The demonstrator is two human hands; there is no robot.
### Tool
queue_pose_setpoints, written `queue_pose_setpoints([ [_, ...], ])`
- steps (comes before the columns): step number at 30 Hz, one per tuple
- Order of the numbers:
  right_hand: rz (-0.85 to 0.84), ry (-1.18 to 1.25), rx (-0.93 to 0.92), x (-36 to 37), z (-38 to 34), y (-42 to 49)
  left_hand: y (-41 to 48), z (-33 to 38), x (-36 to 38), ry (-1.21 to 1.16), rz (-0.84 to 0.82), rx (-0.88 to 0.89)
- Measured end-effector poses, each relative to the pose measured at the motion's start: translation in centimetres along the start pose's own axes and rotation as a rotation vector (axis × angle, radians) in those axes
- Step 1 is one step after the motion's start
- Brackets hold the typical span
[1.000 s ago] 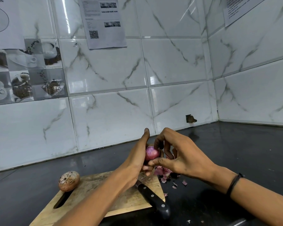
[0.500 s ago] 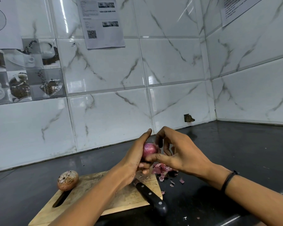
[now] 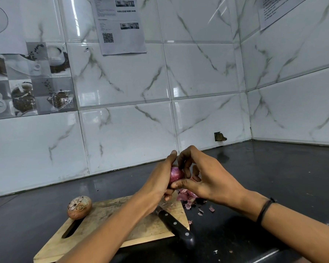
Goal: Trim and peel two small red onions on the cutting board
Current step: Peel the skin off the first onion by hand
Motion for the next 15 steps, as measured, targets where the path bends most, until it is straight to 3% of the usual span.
queue_pose_setpoints([
  [6, -0.043, -0.09, -0.056, 0.8, -0.2, 0.0, 0.4, -0.7, -0.4, -0.018, 0.037, -0.028],
  [15, 0.032, -0.087, -0.017, -0.4, 0.2, -0.1, 0.2, -0.2, -0.4, -0.03, -0.003, -0.033],
])
Point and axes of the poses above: each hand's wrist, its own y-axis towards the middle knuckle, its own x-axis out of the palm, z = x × y, the point moved 6 cm from there along y, towards the middle knuckle, and after that the axes turned 5 degrees about x, right-handed, at the moved point
